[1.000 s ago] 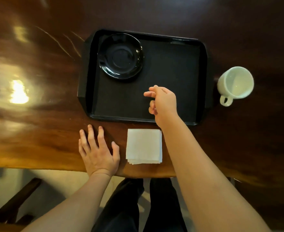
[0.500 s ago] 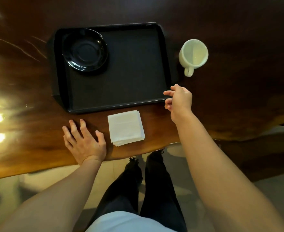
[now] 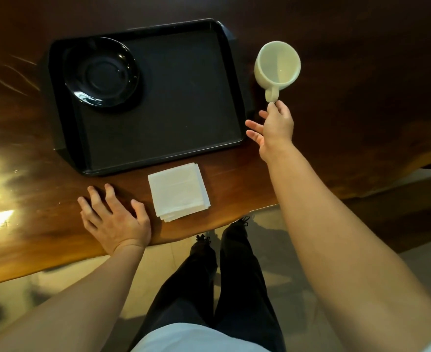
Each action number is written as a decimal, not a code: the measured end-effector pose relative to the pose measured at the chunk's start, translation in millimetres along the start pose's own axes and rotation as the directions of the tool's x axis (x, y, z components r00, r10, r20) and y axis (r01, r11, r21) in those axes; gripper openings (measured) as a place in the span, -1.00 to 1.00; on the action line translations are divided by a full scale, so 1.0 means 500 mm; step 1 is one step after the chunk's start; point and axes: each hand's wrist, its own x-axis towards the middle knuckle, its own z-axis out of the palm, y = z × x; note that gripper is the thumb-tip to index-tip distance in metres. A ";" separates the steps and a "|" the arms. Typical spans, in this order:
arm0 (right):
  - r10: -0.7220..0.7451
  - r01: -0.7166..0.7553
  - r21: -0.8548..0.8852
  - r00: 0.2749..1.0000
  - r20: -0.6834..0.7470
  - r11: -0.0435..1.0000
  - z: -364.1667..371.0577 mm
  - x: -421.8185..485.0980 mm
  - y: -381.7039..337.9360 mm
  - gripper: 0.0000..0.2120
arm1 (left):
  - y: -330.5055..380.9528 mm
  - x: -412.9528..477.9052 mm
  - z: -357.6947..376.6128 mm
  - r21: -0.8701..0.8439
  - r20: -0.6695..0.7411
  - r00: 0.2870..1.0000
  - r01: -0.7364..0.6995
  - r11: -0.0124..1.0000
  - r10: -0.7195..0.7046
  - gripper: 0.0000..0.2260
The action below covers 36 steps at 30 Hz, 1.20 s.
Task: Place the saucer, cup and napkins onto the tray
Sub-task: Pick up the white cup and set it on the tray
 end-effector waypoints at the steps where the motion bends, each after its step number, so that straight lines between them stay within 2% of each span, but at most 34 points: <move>1: 0.004 -0.004 0.011 1.000 0.001 1.000 0.003 0.005 0.001 -0.57 | 0.000 0.000 0.000 0.005 -0.001 1.000 -0.001 1.000 0.001 -0.38; 8: 0.015 -0.015 0.042 1.000 -0.001 0.999 0.010 0.034 -0.001 -0.62 | -0.003 0.001 0.005 0.011 -0.016 1.000 -0.008 1.000 0.008 -0.39; 13: 0.040 -0.040 0.046 0.999 0.006 0.998 0.012 0.061 -0.012 -0.72 | -0.006 0.002 0.011 0.008 -0.034 0.999 -0.015 1.000 0.016 -0.40; 17: 0.057 -0.057 0.013 0.998 -0.003 0.998 0.014 0.087 -0.024 -0.64 | -0.010 0.003 0.016 0.002 -0.050 0.999 -0.019 1.000 0.019 -0.40; 20: 0.055 -0.055 -0.008 0.998 0.007 0.998 0.017 0.098 -0.029 -0.65 | -0.009 0.004 0.018 -0.003 -0.057 0.998 -0.018 1.000 0.018 -0.40; 27: 0.086 -0.093 0.110 0.994 0.063 0.990 0.009 0.109 -0.041 -0.71 | -0.007 0.004 0.021 -0.001 -0.059 0.998 -0.012 1.000 0.012 -0.40; 29: 0.056 -0.065 0.134 0.996 0.069 0.989 -0.008 0.107 -0.058 -0.71 | 0.009 -0.002 0.020 -0.028 -0.053 0.998 -0.027 0.999 0.025 -0.40; 36: 0.054 -0.068 0.118 0.992 0.118 0.991 -0.003 0.077 -0.038 -0.70 | -0.010 0.003 0.015 -0.019 -0.041 0.999 -0.011 1.000 0.010 -0.40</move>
